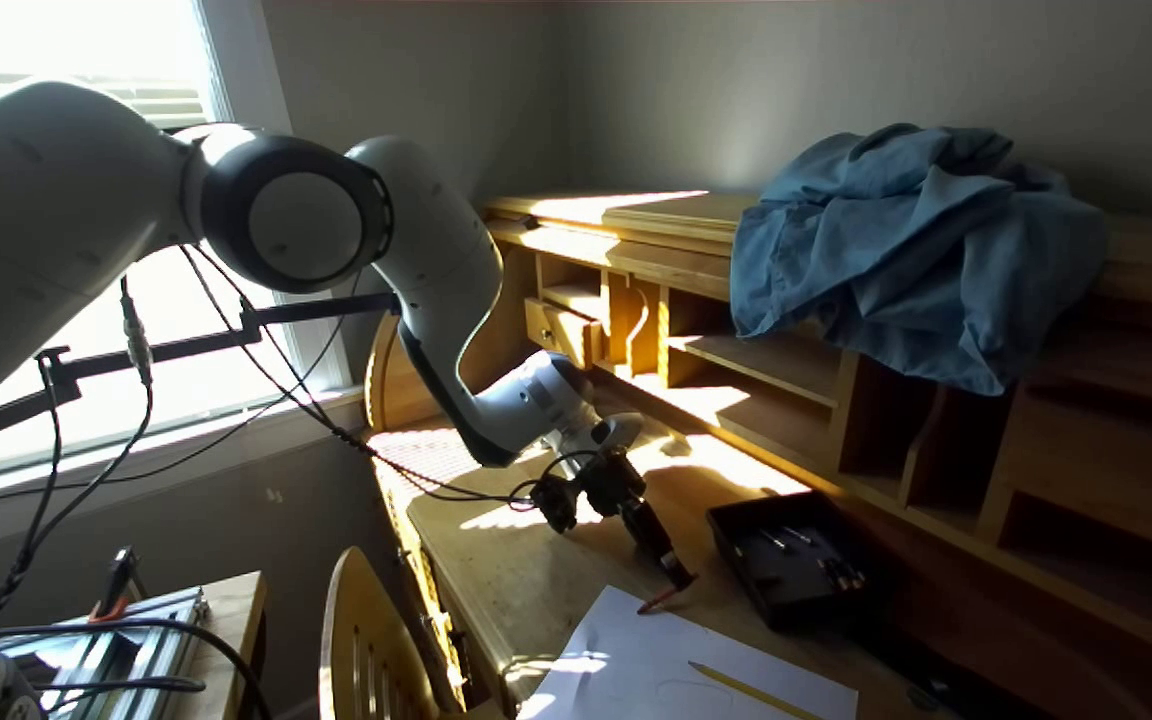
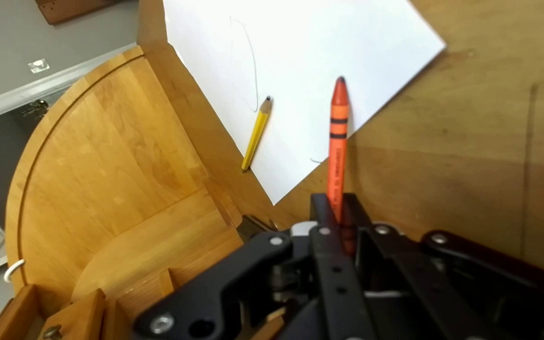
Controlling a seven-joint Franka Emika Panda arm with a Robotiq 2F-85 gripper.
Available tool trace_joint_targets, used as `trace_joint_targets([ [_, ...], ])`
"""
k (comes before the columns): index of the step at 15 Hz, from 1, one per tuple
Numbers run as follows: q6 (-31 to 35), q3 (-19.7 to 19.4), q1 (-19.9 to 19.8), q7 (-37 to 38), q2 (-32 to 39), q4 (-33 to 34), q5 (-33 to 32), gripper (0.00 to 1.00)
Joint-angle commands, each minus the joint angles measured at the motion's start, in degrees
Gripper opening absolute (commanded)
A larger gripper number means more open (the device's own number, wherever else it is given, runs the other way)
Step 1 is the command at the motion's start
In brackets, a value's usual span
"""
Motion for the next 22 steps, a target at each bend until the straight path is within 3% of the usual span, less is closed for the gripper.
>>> trace_joint_targets([
  [1, -1.37, -0.35, 0.75, -1.37, 1.17, 1.34, 1.90, 0.02],
  [9, -1.24, -0.23, 1.38, -2.56, 2.08, 2.89, 1.59, 0.02],
  [22, 5.20, 0.16, 0.49, 0.40, -0.52, 0.77, 0.84, 0.02],
])
